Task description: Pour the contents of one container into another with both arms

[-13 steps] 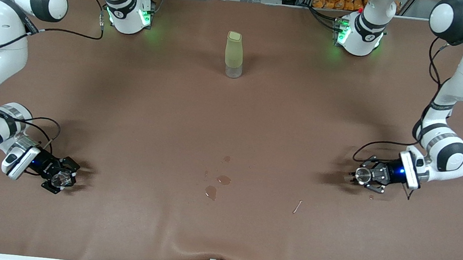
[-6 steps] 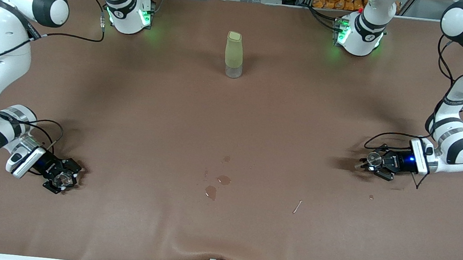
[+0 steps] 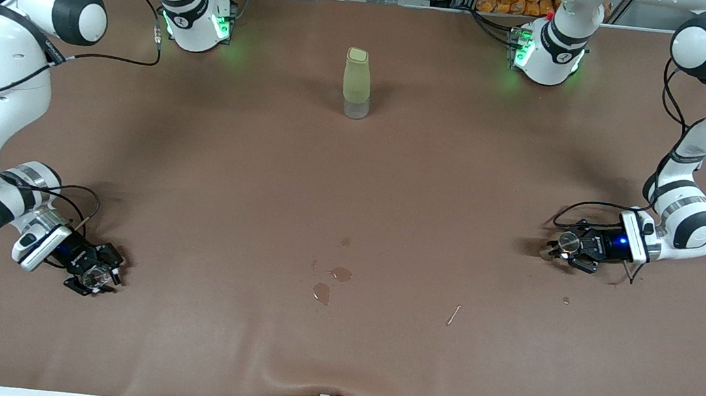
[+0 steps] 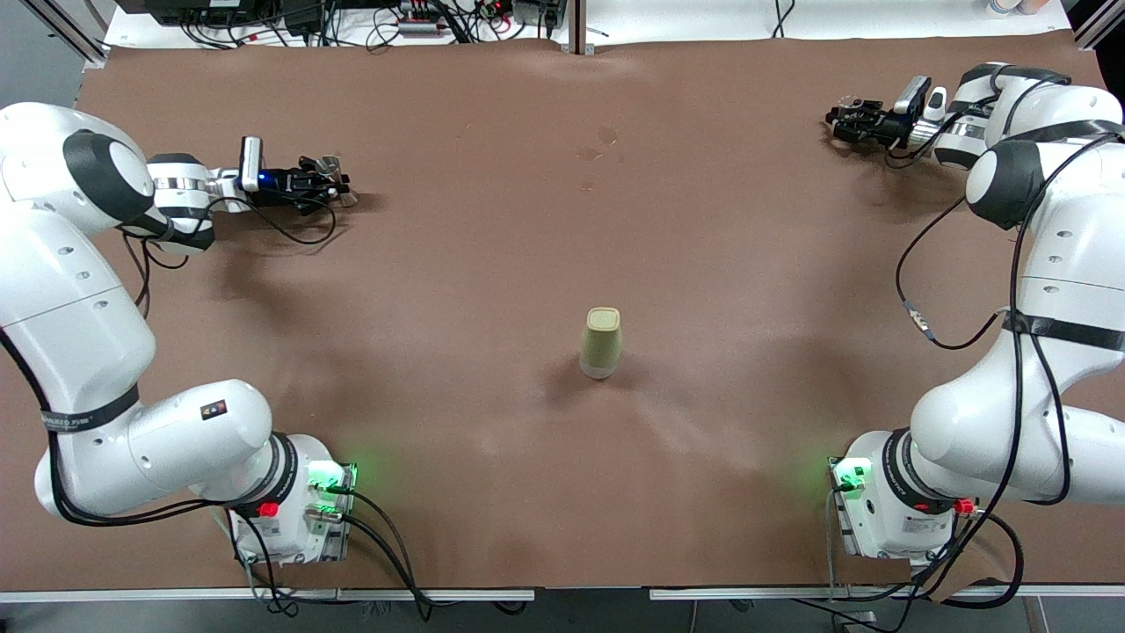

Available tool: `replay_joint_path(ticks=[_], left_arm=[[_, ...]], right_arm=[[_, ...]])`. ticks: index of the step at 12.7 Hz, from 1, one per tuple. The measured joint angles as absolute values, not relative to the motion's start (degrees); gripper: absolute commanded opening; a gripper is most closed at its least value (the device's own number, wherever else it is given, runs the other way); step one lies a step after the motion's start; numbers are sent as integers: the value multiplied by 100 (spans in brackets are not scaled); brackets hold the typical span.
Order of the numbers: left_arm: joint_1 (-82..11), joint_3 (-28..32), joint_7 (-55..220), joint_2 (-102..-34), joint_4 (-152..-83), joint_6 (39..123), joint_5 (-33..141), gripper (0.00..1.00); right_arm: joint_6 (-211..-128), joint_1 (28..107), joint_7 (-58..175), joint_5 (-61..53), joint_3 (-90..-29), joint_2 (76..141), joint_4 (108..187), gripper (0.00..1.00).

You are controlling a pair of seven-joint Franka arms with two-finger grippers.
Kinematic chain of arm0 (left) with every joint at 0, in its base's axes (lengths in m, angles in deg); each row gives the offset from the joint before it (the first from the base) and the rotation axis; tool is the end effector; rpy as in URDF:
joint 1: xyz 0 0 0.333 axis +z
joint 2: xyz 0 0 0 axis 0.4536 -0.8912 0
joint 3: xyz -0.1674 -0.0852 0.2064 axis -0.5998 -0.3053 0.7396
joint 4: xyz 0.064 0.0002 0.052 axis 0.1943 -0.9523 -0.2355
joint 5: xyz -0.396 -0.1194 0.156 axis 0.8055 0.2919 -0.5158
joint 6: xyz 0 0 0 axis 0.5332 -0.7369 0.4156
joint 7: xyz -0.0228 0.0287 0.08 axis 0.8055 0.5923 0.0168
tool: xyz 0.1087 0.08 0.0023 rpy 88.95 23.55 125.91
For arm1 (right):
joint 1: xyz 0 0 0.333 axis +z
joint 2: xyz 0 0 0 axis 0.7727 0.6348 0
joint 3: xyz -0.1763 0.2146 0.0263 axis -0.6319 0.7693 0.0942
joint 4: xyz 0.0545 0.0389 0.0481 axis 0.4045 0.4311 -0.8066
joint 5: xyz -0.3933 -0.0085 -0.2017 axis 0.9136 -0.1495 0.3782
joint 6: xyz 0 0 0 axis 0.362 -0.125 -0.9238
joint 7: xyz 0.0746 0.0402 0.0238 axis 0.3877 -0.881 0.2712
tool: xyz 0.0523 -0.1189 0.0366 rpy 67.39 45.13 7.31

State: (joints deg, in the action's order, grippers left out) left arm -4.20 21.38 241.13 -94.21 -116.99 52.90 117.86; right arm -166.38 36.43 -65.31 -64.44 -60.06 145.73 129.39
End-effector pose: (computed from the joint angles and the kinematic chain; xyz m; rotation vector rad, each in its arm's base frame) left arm 0.5607 0.1034 0.0035 1.4114 -1.2247 1.2271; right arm 0.6979 -0.1504 0.0046 -1.9920 -0.7796 -1.3364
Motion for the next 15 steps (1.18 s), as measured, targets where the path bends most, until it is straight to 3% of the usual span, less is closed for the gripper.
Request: replay_joint_path(ticks=[1,7,11,15], left_arm=[[-413,2138,24113,-9423,-11697,5290,11786,99],[-408,2338,23666,-9566,-11562,5298,11451,100],[-192,3185,22249,-9527,-10439,5271,9930,100],[65,3222,20108,-9210,-9651,5149,8733,100]], right_arm=[[-16591,3643,-6531,-6503,-6005,14573,12934,100],[-16202,3637,-6197,-6520,-6014,14528,12838,100],[-16140,3504,-5468,-5884,-6028,14197,12836,100],[-16113,3335,-3997,-4440,-6040,13545,12821,100]])
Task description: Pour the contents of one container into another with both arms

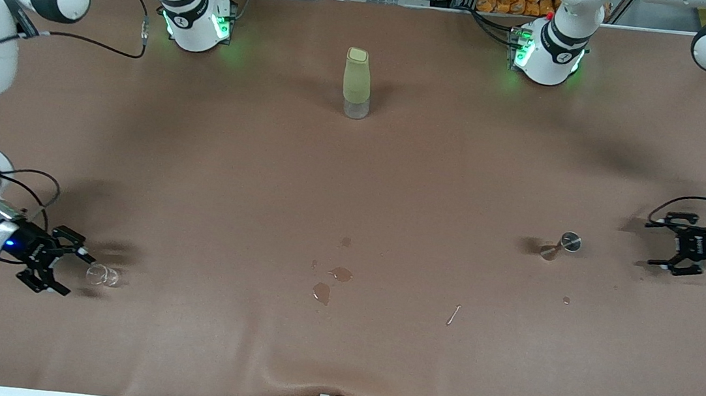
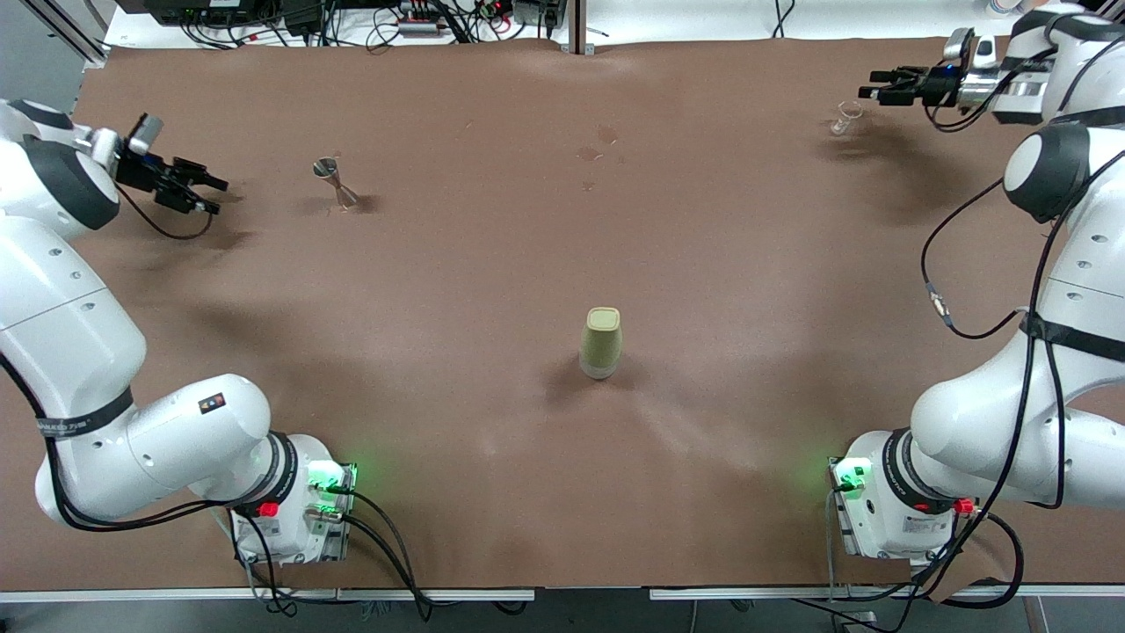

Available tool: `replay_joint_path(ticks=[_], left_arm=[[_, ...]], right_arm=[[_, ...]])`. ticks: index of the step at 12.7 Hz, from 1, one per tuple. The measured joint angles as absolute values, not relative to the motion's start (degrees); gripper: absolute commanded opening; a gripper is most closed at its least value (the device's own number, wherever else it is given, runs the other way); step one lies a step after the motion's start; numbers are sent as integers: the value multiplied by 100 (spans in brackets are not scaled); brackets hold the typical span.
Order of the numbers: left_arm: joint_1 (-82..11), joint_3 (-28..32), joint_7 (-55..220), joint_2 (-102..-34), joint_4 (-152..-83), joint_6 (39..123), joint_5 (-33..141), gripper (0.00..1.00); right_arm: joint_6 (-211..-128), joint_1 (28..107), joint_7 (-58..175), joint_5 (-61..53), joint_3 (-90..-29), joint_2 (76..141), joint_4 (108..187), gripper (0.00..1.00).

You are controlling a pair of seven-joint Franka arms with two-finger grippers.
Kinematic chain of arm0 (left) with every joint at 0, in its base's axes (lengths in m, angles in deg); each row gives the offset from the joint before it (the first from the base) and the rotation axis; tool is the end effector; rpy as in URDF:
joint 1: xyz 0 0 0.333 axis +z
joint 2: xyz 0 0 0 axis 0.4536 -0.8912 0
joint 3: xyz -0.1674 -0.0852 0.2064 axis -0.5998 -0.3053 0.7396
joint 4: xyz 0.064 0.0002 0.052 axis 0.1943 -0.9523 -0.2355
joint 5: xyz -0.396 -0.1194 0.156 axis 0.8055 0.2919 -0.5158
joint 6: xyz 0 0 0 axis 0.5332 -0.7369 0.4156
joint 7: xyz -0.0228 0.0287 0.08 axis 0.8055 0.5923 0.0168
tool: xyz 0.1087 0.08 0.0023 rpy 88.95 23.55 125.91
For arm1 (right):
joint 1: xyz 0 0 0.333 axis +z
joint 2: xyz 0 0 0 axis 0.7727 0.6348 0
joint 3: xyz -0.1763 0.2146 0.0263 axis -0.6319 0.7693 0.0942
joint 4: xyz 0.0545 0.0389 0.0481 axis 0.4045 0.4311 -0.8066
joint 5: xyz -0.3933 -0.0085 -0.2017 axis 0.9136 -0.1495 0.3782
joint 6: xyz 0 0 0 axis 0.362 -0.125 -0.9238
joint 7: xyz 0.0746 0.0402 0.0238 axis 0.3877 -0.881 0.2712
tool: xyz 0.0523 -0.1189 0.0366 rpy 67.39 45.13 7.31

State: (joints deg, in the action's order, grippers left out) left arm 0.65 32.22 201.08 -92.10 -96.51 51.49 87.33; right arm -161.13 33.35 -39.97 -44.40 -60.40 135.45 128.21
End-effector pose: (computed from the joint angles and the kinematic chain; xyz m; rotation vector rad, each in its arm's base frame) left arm 0.5710 0.3311 0.1063 2.0068 -1.1526 0.4457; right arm 0.7150 -0.1885 0.1259 -2.0413 -0.7441 -1.0114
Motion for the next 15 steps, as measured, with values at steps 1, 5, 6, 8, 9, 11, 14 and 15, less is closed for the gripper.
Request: replay_joint_path(ticks=[1,5,6,8,9,11,14,15], left_arm=[[13,3212,19462,-9045,-9586,5133,8550,100],[-567,3170,17162,-8367,-9391,5115,8052,100],[-790,3166,16658,-8191,-9360,5115,7886,100],[-1306,3167,15812,-7815,-9305,5122,7458,100],[-1564,3175,15281,-7620,-9283,5127,7298,100],[-2072,3154,13837,-7200,-9252,5127,6826,100],[-3076,3128,11695,-6619,-9260,5123,6044,100],[-3363,3126,11076,-6504,-9266,5123,5838,100]], right_arm=[[-16113,3340,-3549,-4074,-6033,13395,12800,100],[-16111,3515,-2110,-3139,-6003,12936,12710,100],[-16111,3590,-1755,-2934,-5999,12819,12697,100],[-16110,3764,-998,-2450,-5994,12573,12671,100],[-16110,3853,-589,-2129,-5990,12444,12668,100],[-16105,4047,236,-1591,-5972,12217,12667,100],[-16115,4431,1455,-686,-5969,11906,12659,100],[-16120,4519,1788,-259,-5968,11775,12654,100]])
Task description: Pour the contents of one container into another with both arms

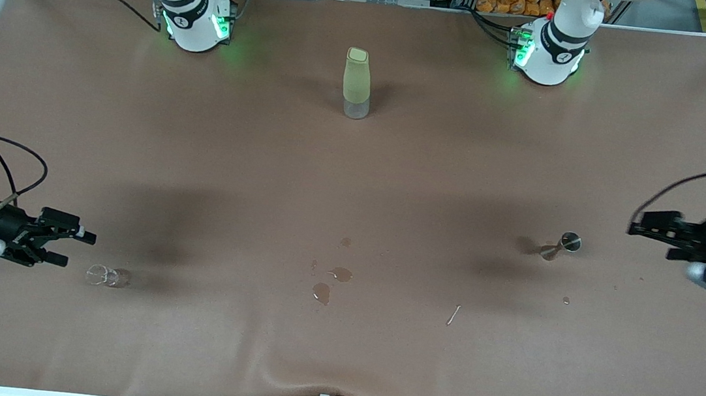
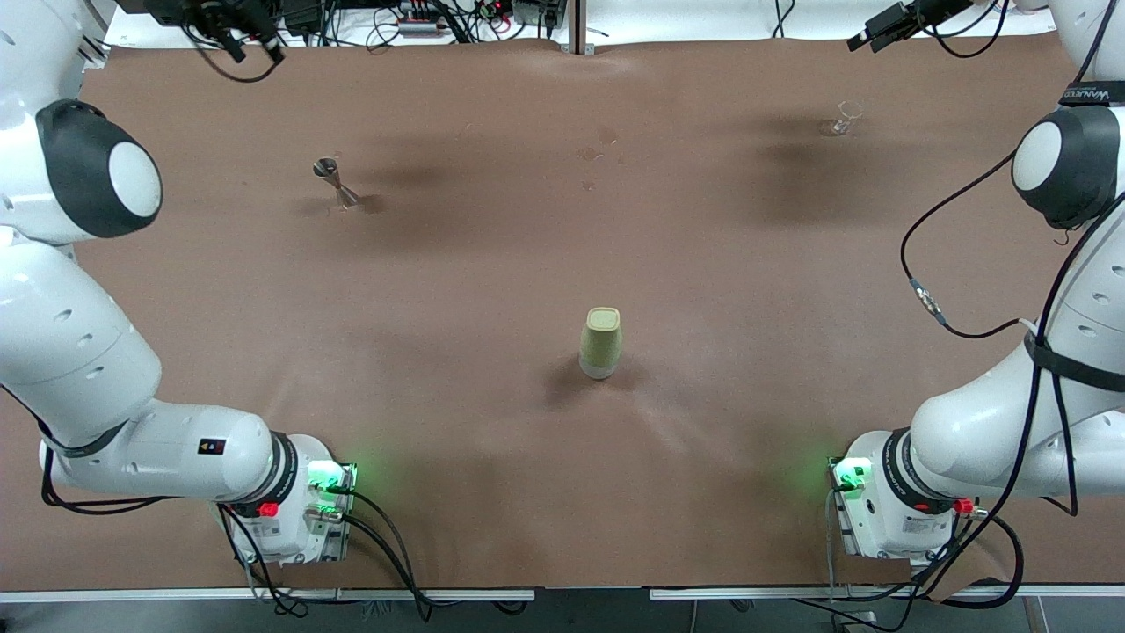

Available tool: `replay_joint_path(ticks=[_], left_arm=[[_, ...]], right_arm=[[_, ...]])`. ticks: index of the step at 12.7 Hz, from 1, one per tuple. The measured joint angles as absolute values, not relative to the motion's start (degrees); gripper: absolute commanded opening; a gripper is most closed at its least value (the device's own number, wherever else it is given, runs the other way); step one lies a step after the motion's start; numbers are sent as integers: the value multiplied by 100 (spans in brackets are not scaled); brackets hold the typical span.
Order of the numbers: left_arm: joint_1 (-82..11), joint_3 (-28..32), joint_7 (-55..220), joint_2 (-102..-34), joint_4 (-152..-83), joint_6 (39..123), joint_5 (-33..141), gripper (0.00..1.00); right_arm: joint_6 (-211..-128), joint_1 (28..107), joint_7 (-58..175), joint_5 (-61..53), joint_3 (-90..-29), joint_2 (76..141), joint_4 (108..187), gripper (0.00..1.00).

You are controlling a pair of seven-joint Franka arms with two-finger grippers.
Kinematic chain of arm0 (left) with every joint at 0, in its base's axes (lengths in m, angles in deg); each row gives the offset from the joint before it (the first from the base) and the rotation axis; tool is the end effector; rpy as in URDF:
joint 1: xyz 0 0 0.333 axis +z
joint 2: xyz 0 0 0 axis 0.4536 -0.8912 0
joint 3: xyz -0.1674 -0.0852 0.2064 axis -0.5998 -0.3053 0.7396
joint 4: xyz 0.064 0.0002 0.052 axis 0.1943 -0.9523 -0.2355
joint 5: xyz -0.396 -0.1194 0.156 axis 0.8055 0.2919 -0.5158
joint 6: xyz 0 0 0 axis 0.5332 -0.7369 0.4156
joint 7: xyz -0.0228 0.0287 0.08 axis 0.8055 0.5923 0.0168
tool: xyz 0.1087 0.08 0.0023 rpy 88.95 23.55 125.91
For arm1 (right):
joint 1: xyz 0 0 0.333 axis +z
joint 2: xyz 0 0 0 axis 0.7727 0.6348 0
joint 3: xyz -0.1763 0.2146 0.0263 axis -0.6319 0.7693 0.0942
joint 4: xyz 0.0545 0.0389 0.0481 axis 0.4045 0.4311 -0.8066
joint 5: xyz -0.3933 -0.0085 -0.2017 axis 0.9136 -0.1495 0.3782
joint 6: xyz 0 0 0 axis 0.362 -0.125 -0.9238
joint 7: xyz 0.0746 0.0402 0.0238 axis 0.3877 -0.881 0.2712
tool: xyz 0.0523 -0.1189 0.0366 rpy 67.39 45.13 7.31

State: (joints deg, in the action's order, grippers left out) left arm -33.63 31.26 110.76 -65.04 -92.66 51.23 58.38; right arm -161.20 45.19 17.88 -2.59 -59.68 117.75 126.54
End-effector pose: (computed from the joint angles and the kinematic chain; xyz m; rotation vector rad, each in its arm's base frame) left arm 0.6869 -0.0004 0.4367 2.9011 -0.4482 -0.2148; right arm 0.7424 -0.0716 0.3213 -2.5741 -0.5438 -0.2775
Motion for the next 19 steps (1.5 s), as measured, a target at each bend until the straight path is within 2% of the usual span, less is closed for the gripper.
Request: replay_joint_path(ticks=[5,9,12,16,19], left_arm=[[-4369,3111,8958,-6092,-9325,5025,4842,100],[-4398,3113,8641,-5642,-9371,4845,4814,100],[-4399,2947,8088,-5322,-9426,4680,4811,100],[-3678,2360,8763,-5130,-9488,4510,4681,100],[-3117,2211,9913,-4952,-9697,4362,4794,100]], right_arm=[[-15626,4747,3446,1462,-5955,10685,12825,100],[-15296,4812,4321,2420,-5898,9495,13572,100],[-14818,4776,5098,2723,-5738,8944,13753,100],[-14100,4750,5897,2972,-5657,8516,13810,100],[-13971,4716,5919,3137,-5688,8446,13812,100]])
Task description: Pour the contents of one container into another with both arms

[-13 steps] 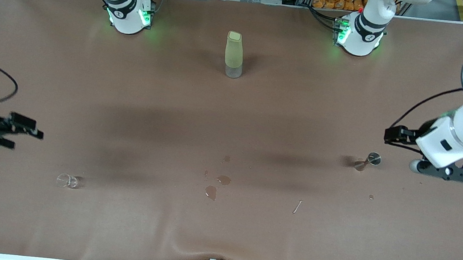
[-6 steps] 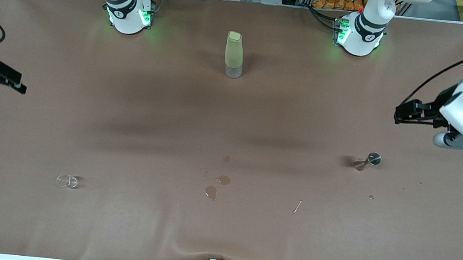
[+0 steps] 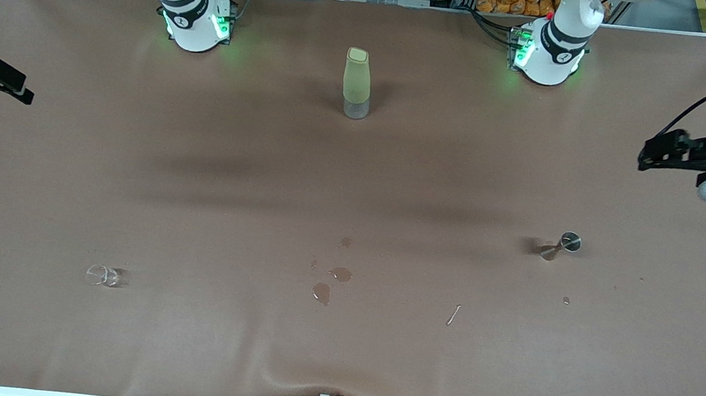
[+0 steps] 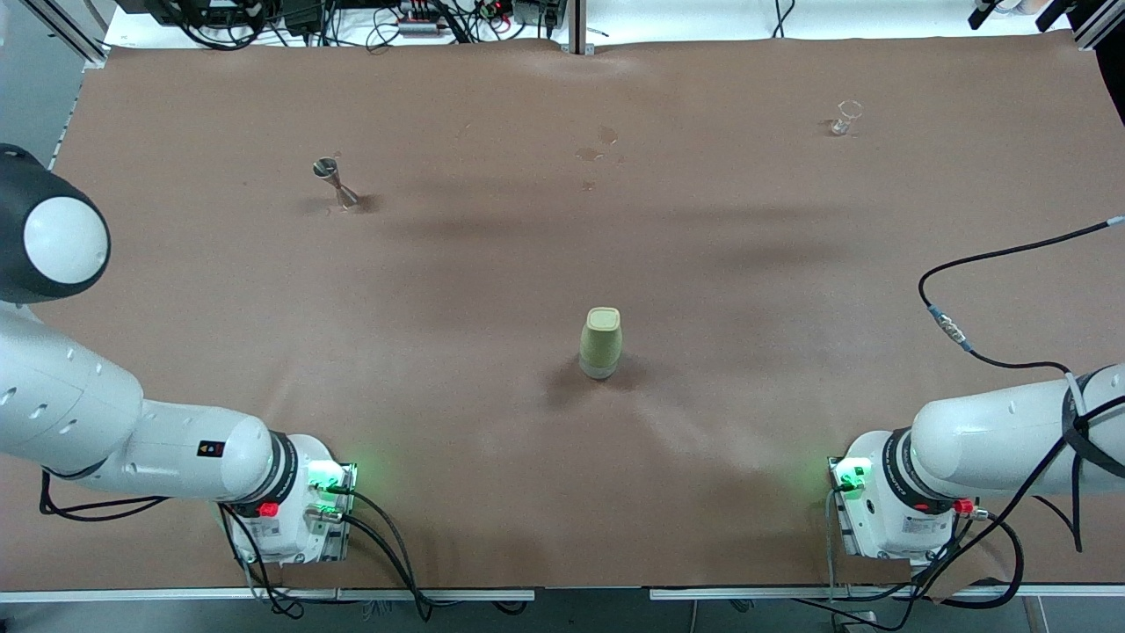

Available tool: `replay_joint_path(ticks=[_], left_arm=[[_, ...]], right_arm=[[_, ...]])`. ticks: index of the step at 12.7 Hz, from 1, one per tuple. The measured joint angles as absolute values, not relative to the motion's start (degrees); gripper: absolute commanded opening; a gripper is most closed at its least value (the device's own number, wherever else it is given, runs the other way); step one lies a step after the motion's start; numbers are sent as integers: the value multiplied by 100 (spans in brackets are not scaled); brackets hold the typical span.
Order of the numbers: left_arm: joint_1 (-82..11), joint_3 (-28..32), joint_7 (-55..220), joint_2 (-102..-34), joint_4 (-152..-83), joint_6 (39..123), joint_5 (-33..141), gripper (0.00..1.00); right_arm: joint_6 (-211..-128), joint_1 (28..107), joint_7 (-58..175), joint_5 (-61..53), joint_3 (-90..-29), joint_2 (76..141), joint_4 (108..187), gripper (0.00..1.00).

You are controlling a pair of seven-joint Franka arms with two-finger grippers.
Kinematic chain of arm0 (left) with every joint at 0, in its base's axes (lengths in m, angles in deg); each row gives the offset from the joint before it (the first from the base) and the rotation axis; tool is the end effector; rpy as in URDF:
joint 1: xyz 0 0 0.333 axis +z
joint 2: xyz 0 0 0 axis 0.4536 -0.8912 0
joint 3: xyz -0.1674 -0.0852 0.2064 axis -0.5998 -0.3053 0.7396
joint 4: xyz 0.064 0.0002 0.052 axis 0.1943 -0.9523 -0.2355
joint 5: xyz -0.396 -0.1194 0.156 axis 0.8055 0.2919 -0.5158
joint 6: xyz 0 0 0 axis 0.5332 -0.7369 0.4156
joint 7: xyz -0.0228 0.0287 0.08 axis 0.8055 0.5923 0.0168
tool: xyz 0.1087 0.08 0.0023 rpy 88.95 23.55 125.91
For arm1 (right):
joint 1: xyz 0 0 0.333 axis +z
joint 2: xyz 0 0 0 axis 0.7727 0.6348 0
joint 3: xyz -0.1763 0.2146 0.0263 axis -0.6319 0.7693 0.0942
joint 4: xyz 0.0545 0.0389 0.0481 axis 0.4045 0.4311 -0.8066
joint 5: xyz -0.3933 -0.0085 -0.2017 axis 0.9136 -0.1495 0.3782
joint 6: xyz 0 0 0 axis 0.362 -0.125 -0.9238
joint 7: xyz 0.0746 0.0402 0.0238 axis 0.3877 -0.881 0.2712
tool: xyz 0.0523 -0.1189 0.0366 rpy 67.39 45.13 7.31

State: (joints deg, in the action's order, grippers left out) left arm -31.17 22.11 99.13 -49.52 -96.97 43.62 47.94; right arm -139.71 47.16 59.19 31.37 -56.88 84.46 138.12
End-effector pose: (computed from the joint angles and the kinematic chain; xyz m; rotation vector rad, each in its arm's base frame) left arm 0.6144 -0.0362 0.5620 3.0591 -0.3504 -0.1954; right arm 0.5918 -0.0601 0.5624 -3.1046 0.0428 0.0839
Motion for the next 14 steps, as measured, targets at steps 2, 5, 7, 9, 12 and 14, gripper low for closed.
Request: replay_joint_path(ticks=[2,5,7,9,12,14], left_arm=[[-3092,2147,9804,-4851,-9802,4315,4813,100],[-3075,1937,8899,-4609,-10066,4455,4650,100],[-2974,1689,8582,-4381,-10359,4762,4419,100],[-2863,1629,8528,-4060,-10822,5197,4395,100],[-2763,1630,8548,-3751,-11134,5371,4394,100],[-2757,1630,8550,-3699,-11136,5417,4392,100]], right_arm=[[-13942,4716,5921,3264,-5686,8439,13761,100],[-13839,4717,5927,3286,-5680,8428,13664,100],[-13818,4717,5930,3287,-5675,8428,13660,100],[-13812,4719,5931,3288,-5664,8428,13660,100],[-13812,4720,5933,3289,-5643,8428,13660,100],[-13812,4720,5938,3289,-5640,8428,13660,100]])
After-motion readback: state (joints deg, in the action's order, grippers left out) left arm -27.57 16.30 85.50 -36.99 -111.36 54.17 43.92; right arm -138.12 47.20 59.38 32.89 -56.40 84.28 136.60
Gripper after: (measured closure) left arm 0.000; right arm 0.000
